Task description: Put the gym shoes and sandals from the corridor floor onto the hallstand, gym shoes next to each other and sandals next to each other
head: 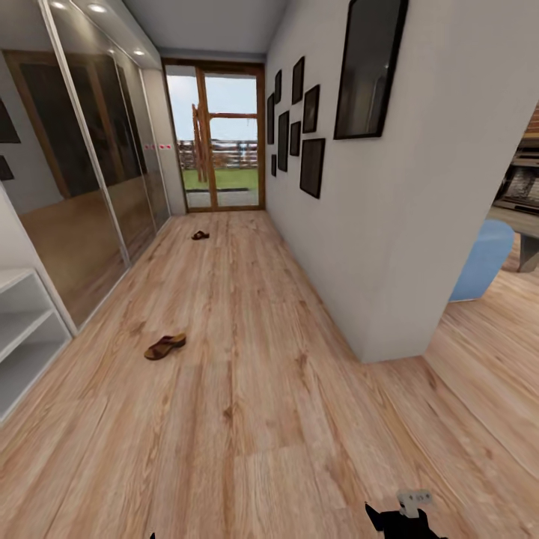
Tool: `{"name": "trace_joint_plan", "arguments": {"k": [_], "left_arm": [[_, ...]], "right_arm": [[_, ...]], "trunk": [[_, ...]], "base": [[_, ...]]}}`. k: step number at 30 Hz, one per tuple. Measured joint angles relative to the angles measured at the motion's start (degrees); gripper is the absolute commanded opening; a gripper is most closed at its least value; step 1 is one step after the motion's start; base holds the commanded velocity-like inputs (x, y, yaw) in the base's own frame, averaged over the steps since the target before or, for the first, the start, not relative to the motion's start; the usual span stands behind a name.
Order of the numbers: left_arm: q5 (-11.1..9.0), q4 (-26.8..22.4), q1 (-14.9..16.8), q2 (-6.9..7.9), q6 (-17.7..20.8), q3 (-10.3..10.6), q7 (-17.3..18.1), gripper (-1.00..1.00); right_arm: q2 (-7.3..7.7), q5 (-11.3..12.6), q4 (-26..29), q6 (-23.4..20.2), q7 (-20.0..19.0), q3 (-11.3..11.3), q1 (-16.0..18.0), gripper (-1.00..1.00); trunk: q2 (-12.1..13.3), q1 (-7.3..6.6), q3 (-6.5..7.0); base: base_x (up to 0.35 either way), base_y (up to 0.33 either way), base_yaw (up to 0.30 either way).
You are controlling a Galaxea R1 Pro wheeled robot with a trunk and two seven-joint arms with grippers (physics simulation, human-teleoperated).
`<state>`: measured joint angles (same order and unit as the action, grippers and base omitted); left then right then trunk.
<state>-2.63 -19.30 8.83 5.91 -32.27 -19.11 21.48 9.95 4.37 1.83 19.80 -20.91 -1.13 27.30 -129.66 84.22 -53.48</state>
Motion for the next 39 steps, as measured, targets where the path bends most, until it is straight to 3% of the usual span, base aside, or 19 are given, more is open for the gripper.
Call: {"name": "trace_joint_plan", "arguments": {"k": [19,39], "left_arm": [[0.00,-0.01,0.00,0.00,-0.05,0.00,0.00,1.00],[0.00,0.02,0.00,0.00,-0.06,0.00,0.00,1.00]], "right_arm": [[0.03,0.00,0.00,0.08,0.07,0.00,0.00,1.00],[0.08,0.00,0.00,0.09,0.02,0.00,0.00,1.00]], "trunk": [[0.00,0.00,0.18],[0.00,0.00,0.21]], "base": [[0.338,0.000,0.087],[0.338,0.000,0.007]]}}
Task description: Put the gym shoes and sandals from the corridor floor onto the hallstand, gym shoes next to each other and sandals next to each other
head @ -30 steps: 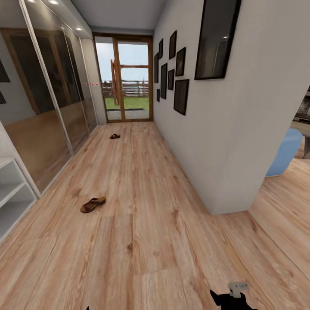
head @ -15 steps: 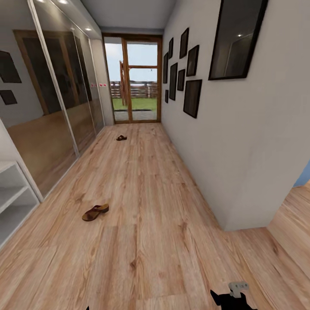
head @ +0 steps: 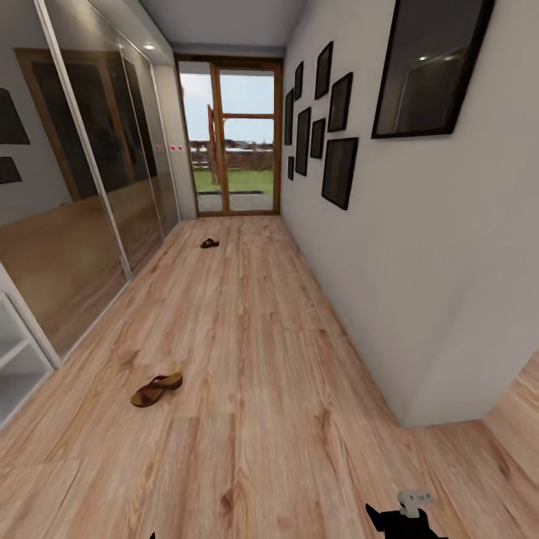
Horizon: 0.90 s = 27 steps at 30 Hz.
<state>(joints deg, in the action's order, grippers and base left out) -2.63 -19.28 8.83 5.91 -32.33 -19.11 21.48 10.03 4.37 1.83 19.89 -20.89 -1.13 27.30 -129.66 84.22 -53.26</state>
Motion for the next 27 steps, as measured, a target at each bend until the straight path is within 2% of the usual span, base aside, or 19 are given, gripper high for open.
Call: {"name": "trace_joint_plan", "arguments": {"k": [27], "left_arm": [[0.00,-0.01,0.00,0.01,0.04,0.00,0.00,1.00]], "right_arm": [[-0.02,0.00,0.00,0.00,0.06,0.00,0.00,1.00]], "trunk": [[0.00,0.00,0.00]], "base": [[0.338,0.000,0.000]]}}
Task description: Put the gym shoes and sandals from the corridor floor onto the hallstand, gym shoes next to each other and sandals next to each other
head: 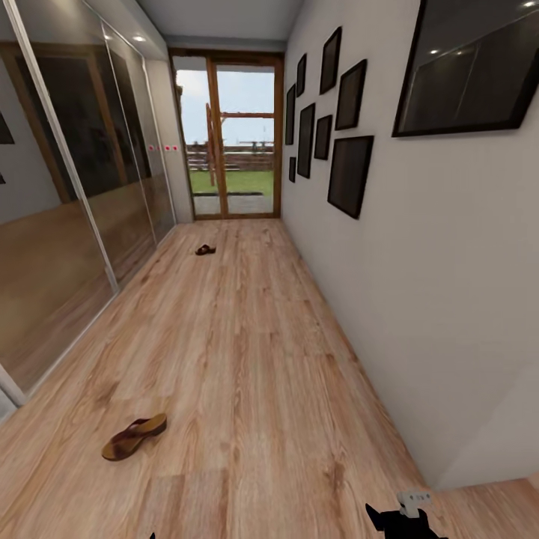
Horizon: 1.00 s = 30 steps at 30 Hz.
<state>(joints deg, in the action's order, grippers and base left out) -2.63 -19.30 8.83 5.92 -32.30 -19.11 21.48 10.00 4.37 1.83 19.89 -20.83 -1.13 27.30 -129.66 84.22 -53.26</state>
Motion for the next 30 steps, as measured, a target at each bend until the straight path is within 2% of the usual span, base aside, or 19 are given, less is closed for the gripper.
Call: {"name": "trace_joint_plan", "arguments": {"k": [30], "left_arm": [[-0.01,0.00,0.00,0.04,-0.04,-0.07,0.00,1.00]], "right_arm": [[-0.09,-0.07,0.08,0.00,-0.10,0.08,0.00,1.00]], "trunk": [[0.00,0.00,0.00]], "base": [[0.338,0.000,0.000]]}}
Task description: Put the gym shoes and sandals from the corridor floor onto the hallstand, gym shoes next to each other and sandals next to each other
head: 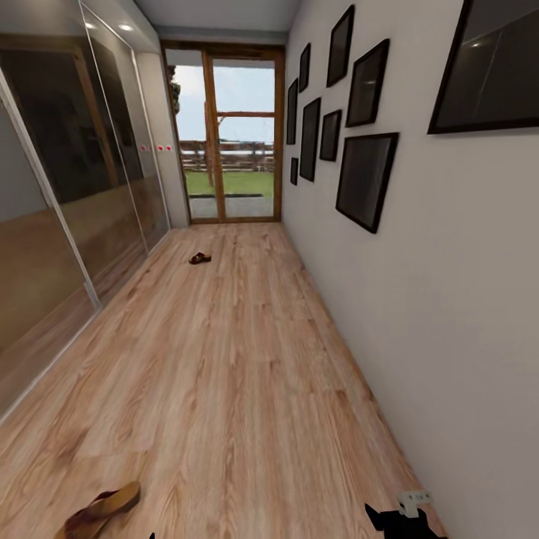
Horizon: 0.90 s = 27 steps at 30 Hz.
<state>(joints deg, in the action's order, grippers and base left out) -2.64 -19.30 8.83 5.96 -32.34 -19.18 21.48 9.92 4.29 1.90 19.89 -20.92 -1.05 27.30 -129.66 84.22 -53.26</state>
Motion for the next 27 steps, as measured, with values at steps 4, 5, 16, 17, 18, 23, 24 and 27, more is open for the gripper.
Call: {"name": "trace_joint_plan", "arguments": {"k": [4,5,16,17,18,23,24,27], "left_arm": [[0.01,0.00,0.00,0.03,0.01,-0.01,0.00,1.00],[0.01,0.00,0.00,0.03,0.01,-0.01,0.00,1.00],[-0.01,-0.01,0.00,0.04,0.00,-0.02,0.00,1.00],[0.00,-0.01,0.00,0.04,0.00,-0.02,0.00,1.00],[-0.01,-0.01,0.00,0.04,0.00,-0.02,0.00,1.00],[-0.01,-0.01,0.00,0.04,0.00,-0.02,0.00,1.00],[0.00,-0.01,0.00,0.04,0.00,-0.02,0.00,1.00],[-0.01,-0.01,0.00,0.04,0.00,-0.02,0.00,1.00]], "right_arm": [[0.00,0.00,-0.05,0.00,0.00,0.00,0.00,1.00],[0.00,0.00,-0.06,0.00,0.00,0.00,0.00,1.00],[0.00,0.00,-0.06,0.00,0.01,0.00,0.00,1.00],[0.00,0.00,-0.07,0.00,0.00,0.00,0.00,1.00],[0.00,0.00,-0.05,0.00,0.00,0.00,0.00,1.00],[0.00,0.00,-0.07,0.00,0.02,0.00,0.00,1.00],[0.00,0.00,-0.07,0.00,0.03,0.00,0.00,1.00],[0.00,0.00,-0.08,0.00,0.01,0.00,0.00,1.00]], "trunk": [[0.00,0.00,0.00],[0.00,0.00,0.00],[0.00,0.00,0.00],[0.00,0.00,0.00],[0.00,0.00,0.00],[0.00,0.00,0.00],[0.00,0.00,0.00],[0.00,0.00,0.00]], "base": [[0.338,0.000,0.000],[0.338,0.000,0.000],[0.338,0.000,0.000],[0.338,0.000,0.000],[0.338,0.000,0.000],[0.338,0.000,0.000],[0.338,0.000,0.000],[0.338,0.000,0.000]]}}
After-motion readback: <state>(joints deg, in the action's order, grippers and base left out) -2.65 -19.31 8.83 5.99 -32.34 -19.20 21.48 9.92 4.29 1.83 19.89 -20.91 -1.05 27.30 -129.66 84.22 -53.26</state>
